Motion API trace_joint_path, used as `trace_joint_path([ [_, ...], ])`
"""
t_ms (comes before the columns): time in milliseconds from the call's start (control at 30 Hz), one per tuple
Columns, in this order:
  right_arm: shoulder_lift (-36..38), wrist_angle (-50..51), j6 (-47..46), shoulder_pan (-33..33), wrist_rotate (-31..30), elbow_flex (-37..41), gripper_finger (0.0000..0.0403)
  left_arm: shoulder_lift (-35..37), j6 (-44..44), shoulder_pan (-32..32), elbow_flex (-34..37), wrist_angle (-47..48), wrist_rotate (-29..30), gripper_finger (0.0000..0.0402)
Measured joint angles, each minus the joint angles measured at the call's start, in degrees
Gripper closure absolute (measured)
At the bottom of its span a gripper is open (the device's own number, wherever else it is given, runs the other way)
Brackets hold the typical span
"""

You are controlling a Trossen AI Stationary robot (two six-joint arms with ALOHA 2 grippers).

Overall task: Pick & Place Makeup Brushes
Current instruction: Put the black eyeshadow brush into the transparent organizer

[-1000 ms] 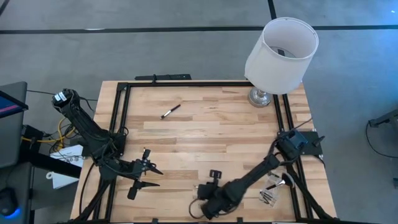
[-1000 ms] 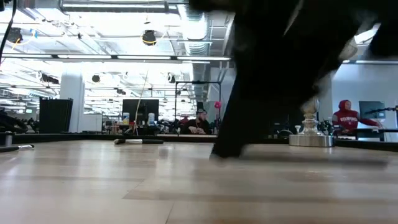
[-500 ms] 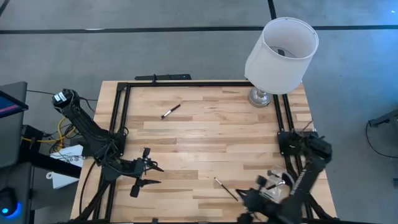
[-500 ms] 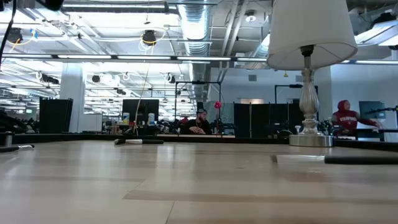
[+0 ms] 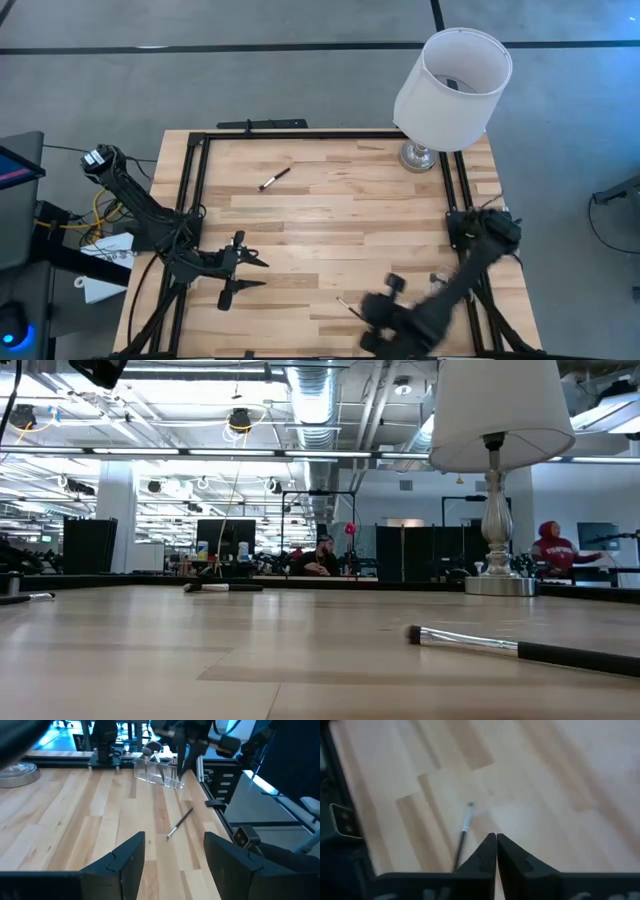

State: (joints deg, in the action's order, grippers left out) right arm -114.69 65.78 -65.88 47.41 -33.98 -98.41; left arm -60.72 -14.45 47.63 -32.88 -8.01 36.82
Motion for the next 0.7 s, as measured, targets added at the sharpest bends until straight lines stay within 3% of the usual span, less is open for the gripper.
trace_joint_path([
  [100,0.00,-6.50,8.74,-5.26,9.48,-0.05,0.0374,0.02,-0.82,0.02,0.00,0.00,-0.30,0.0202],
  [267,-1.03,-7.06,10.82,-11.34,25.00,0.25,0.0330,0.02,-1.03,0.88,0.00,0.02,-2.48,0.0202],
  [433,-4.08,-5.48,12.05,-12.93,30.09,0.86,0.0307,0.02,-0.97,1.65,0.00,0.22,-2.55,0.0202],
  [700,-11.24,-8.71,13.90,-12.96,35.27,0.50,0.0305,0.54,-1.01,1.21,0.55,0.13,-2.64,0.0202],
])
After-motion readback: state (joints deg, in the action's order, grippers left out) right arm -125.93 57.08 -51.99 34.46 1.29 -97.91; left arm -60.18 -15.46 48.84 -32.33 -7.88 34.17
